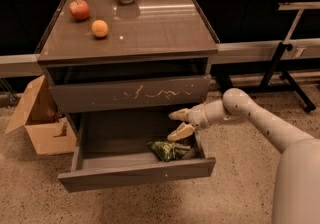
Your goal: Place green jalapeno chip bag into middle drawer
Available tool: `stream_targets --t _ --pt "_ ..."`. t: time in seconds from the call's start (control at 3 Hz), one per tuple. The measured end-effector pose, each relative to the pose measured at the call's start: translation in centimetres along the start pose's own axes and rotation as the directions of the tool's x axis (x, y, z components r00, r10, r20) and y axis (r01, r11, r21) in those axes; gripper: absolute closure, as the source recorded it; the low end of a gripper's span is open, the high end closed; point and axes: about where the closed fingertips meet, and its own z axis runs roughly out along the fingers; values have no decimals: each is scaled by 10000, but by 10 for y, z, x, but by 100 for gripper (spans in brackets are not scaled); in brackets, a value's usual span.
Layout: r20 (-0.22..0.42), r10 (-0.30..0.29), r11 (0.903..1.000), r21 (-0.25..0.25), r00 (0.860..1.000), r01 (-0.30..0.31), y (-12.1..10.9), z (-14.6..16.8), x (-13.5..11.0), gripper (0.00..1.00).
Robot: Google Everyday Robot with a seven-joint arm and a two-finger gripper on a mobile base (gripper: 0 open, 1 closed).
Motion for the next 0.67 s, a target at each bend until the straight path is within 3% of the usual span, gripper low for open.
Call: stream_targets --t 0.33,0.67 --pt "639 30 9992 405 9980 -56 4 -20 -5 0" --pt "1475 76 9916 1265 9890 -265 17 -70 -11 0"
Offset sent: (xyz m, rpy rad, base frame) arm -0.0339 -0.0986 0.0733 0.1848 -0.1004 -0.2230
